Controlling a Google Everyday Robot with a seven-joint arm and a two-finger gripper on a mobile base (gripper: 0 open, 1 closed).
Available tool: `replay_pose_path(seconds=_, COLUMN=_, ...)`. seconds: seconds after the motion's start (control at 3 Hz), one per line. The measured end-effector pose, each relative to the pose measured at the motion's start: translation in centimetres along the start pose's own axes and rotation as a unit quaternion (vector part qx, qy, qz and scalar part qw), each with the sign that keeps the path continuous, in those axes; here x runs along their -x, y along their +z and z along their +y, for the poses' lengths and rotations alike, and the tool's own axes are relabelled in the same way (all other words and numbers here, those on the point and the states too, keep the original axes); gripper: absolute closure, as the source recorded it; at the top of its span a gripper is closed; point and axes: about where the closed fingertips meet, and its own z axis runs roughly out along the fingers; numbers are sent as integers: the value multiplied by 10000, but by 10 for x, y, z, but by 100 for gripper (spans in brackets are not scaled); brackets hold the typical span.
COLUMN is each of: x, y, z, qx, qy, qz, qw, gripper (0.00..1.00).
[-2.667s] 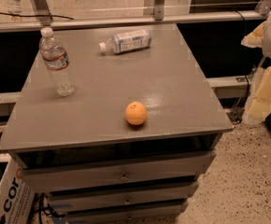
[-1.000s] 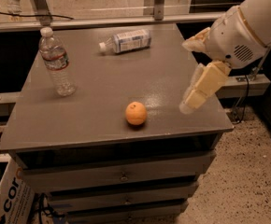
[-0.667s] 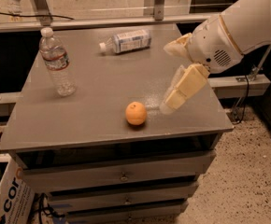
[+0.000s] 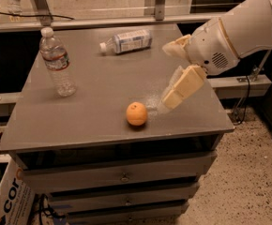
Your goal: Knock water bottle over
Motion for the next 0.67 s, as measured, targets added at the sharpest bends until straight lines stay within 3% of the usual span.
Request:
replay_pose_path(seconds=0.33, x=13, y=13, z=-25, qx=-216, qy=-52, qz=-483, qw=9986, gripper=0)
replay_pose_path(seconds=0.67, x=30, y=30, z=-64, qx=-525, qy=-268, qz=-950, qw=9937, gripper=0)
